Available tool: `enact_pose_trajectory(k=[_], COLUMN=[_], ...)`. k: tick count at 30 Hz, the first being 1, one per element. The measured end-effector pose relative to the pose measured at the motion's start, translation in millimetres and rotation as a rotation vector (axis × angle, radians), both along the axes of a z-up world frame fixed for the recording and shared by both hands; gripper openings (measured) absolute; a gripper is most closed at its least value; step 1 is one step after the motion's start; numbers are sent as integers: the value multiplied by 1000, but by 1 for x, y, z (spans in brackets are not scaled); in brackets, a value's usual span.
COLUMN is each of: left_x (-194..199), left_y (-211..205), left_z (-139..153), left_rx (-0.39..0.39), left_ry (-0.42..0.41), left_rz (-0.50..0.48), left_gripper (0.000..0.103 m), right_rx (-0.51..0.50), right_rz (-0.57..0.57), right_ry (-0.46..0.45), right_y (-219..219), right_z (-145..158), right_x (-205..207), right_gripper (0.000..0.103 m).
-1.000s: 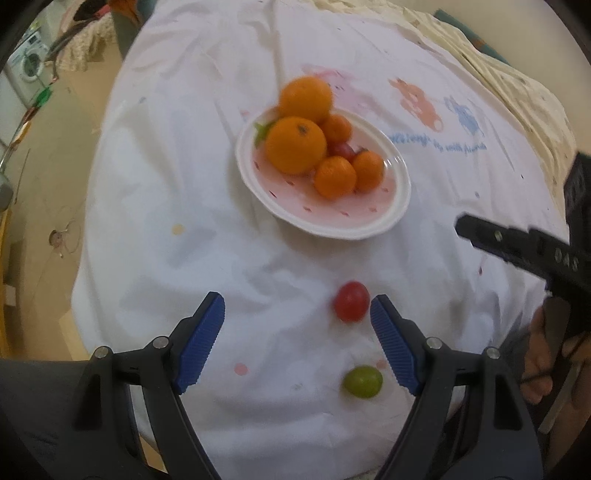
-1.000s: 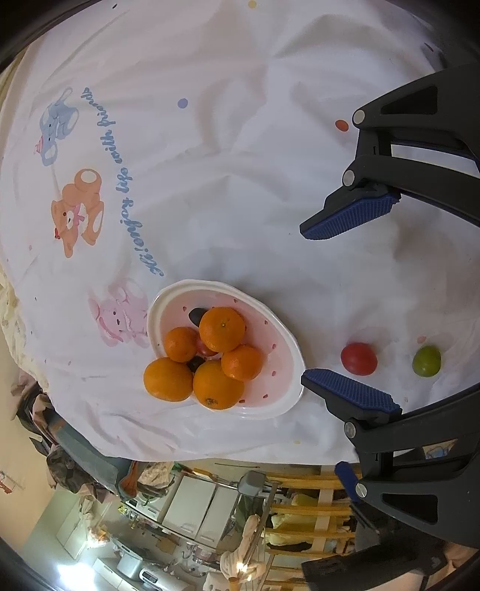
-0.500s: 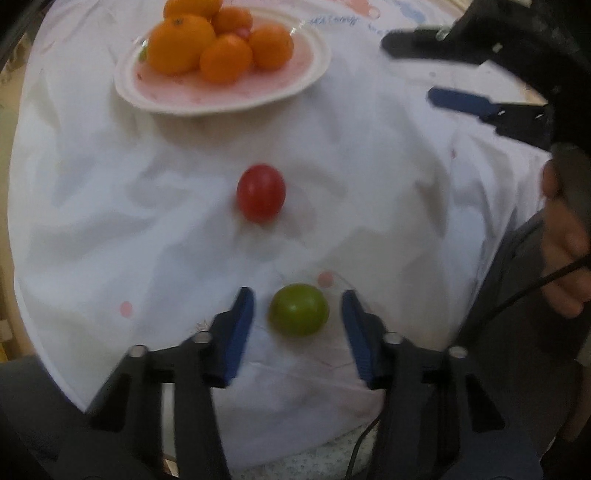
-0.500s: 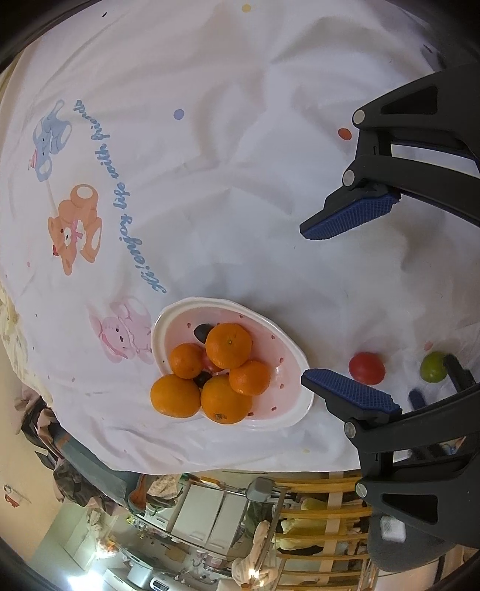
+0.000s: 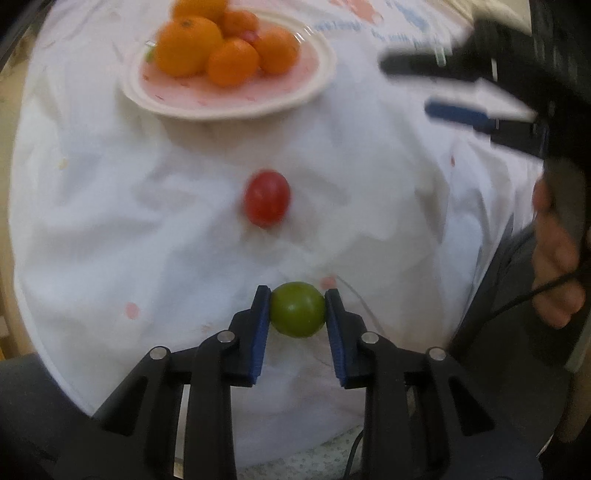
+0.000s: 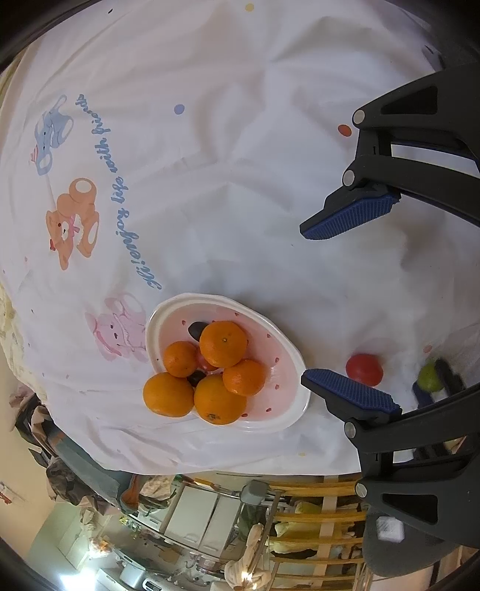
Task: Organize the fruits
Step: 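Grasp the green fruit with the left tool while the right tool grasps the red tomato, then carry the green fruit and tomato onto the plate and open both tools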
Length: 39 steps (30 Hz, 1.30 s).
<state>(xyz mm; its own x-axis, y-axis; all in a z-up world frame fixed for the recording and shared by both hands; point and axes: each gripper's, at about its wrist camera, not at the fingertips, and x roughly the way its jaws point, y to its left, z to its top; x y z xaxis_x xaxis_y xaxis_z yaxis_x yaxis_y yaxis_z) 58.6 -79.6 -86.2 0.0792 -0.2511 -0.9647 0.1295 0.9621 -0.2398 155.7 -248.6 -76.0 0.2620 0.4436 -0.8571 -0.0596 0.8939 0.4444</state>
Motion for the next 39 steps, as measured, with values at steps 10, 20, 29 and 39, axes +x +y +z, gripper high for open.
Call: enact_pose_trajectory(k=[10,20,29,39], left_x=[18,27,28,26], left_y=[62,83,83,84], left_z=[22,20,20,21], left_rx=[78,94,98,110], left_ry=[-113,-127,-135,-149], left_rz=[272,368,364,359], left_gripper=[26,26,26,26], right_rx=[16,-24,-31,44], right_rz=[136,276,324,240], right_ry=[82,127,68,24], right_y=[48,104,111,75], right_z=[-22,-53,-45,-21], right_x=[-4,-23,-28,-26], right_gripper=[73,48,33,33])
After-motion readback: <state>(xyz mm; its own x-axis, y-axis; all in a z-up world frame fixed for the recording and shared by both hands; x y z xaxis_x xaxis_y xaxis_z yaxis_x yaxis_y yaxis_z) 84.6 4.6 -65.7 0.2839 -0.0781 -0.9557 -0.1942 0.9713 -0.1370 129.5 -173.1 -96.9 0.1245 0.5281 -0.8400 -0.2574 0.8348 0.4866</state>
